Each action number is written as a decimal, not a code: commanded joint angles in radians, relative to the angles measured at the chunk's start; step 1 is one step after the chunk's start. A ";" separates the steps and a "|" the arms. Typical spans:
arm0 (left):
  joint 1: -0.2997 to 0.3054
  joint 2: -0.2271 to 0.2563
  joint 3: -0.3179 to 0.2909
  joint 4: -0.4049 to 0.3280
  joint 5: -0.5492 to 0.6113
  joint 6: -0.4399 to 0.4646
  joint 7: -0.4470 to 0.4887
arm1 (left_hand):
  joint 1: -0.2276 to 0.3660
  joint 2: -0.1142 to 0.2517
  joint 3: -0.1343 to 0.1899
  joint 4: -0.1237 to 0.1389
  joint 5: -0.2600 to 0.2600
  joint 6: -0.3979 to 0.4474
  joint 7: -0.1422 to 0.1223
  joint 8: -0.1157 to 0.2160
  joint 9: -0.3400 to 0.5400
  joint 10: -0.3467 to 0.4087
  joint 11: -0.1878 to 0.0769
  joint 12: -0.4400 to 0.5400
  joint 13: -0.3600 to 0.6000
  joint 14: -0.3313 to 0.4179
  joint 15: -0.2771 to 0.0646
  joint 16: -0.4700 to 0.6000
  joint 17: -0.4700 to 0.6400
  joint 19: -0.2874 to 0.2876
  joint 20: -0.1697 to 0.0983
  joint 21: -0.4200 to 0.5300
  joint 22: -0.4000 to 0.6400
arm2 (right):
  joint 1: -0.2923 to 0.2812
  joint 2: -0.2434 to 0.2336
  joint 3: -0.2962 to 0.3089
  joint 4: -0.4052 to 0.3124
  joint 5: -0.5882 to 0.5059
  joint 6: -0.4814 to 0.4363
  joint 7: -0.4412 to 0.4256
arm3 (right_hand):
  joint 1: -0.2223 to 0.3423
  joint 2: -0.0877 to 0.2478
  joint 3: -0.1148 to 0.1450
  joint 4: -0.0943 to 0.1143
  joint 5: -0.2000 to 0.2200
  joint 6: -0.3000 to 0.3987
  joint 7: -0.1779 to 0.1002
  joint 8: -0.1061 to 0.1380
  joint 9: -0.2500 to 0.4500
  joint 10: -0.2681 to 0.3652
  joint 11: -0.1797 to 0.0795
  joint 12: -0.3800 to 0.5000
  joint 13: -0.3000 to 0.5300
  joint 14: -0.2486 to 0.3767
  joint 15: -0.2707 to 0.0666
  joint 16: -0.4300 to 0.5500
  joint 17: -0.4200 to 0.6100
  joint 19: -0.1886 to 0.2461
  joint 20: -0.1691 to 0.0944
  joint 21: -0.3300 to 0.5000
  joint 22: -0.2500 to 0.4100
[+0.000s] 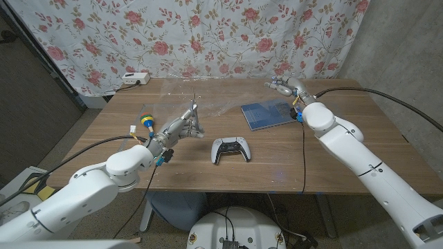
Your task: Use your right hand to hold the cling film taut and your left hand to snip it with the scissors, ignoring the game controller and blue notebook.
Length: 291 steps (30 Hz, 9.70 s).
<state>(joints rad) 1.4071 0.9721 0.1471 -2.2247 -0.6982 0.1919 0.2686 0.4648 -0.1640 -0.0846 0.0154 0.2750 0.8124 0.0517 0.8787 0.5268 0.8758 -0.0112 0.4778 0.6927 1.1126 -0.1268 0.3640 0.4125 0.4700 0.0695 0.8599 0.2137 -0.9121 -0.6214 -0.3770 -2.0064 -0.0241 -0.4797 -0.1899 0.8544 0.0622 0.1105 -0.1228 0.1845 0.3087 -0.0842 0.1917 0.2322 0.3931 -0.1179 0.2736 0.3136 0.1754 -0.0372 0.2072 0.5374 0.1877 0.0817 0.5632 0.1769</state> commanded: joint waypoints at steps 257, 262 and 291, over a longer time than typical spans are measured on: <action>-0.222 -0.027 0.221 0.060 -0.053 0.056 -0.157 | 0.158 0.144 -0.066 0.007 -0.043 0.002 0.013 -0.056 0.034 0.085 -0.045 -0.061 0.036 0.021 -0.023 0.044 -0.066 0.037 -0.051 -0.005 -0.004 | 0.280 0.032 -0.535 0.219 -0.388 -0.315 -0.354 | 0.251 0.098 0.230 -0.030 0.053 0.562 -0.040 0.120 0.009 0.566 -0.072 0.265 0.096 0.299 -0.189 0.199 0.041 0.164 -0.110 0.191 0.039; -0.227 -0.030 0.224 0.066 -0.057 0.058 -0.160 | 0.159 0.146 -0.068 0.008 -0.044 0.002 0.013 -0.058 0.033 0.087 -0.044 -0.062 0.036 0.022 -0.023 0.045 -0.066 0.037 -0.050 -0.005 -0.004 | 0.277 0.024 -0.534 0.211 -0.390 -0.310 -0.358 | 0.251 0.099 0.231 -0.030 0.054 0.562 -0.042 0.118 0.009 0.565 -0.070 0.266 0.094 0.301 -0.189 0.197 0.042 0.163 -0.110 0.193 0.038; -0.224 -0.028 0.225 0.074 -0.052 0.040 -0.170 | 0.162 0.152 -0.077 0.013 -0.047 0.005 0.011 -0.063 0.036 0.089 -0.046 -0.066 0.040 0.022 -0.023 0.045 -0.069 0.037 -0.049 -0.005 -0.004 | 0.259 0.003 -0.534 0.189 -0.398 -0.295 -0.379 | 0.248 0.099 0.230 -0.030 0.062 0.566 -0.051 0.105 0.011 0.561 -0.077 0.274 0.092 0.309 -0.192 0.191 0.050 0.159 -0.117 0.210 0.033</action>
<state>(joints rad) 1.1762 0.9401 0.3766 -2.1483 -0.7518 0.2391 0.0994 0.6188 -0.0182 -0.1522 0.0250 0.2314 0.8142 0.0570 0.8170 0.5586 0.8953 0.0014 0.4157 0.7299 1.1274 -0.1480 0.4036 0.3433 0.5072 0.0250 0.8501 0.2094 -0.6437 -0.6078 -0.9079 -1.8047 -0.4122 -0.7751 -0.5592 1.1056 0.1656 0.3366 -0.1503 0.2409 0.8683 -0.1322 0.2994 0.2394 0.9514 -0.1863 0.5404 0.4011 0.4777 -0.0463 0.4027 0.5818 0.3493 -0.0323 0.7660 0.2090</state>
